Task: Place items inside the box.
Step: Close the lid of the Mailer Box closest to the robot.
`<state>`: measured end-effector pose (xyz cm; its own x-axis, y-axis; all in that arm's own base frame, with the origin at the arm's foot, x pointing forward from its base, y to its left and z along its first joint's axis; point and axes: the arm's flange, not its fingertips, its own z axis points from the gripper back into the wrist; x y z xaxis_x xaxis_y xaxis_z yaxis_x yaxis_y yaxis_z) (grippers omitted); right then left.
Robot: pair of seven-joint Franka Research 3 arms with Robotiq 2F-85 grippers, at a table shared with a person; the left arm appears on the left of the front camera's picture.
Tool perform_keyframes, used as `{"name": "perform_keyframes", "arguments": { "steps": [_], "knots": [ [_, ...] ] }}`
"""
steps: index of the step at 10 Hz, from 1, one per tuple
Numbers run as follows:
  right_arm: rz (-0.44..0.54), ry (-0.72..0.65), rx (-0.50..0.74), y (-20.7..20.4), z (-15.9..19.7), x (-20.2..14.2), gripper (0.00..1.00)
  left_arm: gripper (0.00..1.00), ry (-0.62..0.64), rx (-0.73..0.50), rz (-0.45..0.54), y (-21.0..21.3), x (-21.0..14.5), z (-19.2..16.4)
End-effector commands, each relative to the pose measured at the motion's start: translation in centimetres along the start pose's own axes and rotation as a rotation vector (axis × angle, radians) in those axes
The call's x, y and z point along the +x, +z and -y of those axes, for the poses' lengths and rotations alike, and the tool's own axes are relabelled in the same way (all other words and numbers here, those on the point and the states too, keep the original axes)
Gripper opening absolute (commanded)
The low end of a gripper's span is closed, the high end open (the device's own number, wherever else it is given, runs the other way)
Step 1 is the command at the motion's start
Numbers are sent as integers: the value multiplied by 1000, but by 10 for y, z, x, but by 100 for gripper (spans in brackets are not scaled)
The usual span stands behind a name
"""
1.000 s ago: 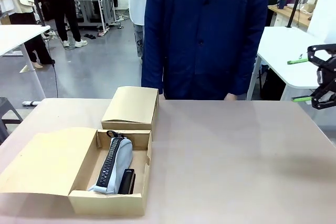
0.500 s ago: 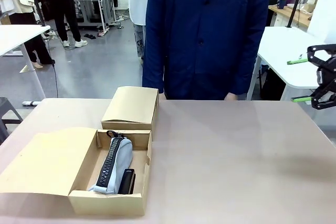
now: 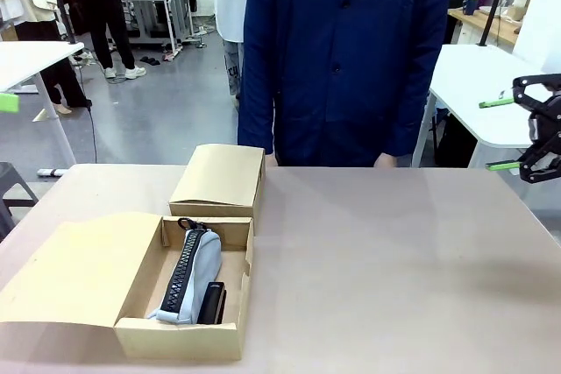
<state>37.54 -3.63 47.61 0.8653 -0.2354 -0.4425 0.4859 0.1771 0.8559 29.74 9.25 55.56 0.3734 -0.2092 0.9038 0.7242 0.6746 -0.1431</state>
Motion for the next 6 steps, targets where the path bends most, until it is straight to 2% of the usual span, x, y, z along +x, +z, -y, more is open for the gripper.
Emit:
{"name": "perform_keyframes", "arguments": {
  "steps": [1, 3, 4, 5, 6],
  "knots": [
    [-6, 24, 21, 0, 0, -1, 100, 100, -125, 1, 60, -38, -118, 27],
    [-6, 24, 21, 0, 0, -1, 100, 100, -81, -24, -133, -50, -179, 22],
    [-6, 24, 21, 0, 0, -1, 100, 100, -67, -27, -188, -53, -205, 20],
    [-6, 24, 21, 0, 0, -1, 100, 100, 4, -19, -235, -56, -229, 13],
    [-6, 24, 21, 0, 0, -1, 100, 100, 428, -30, -491, -53, -232, -3]
  ]
}}
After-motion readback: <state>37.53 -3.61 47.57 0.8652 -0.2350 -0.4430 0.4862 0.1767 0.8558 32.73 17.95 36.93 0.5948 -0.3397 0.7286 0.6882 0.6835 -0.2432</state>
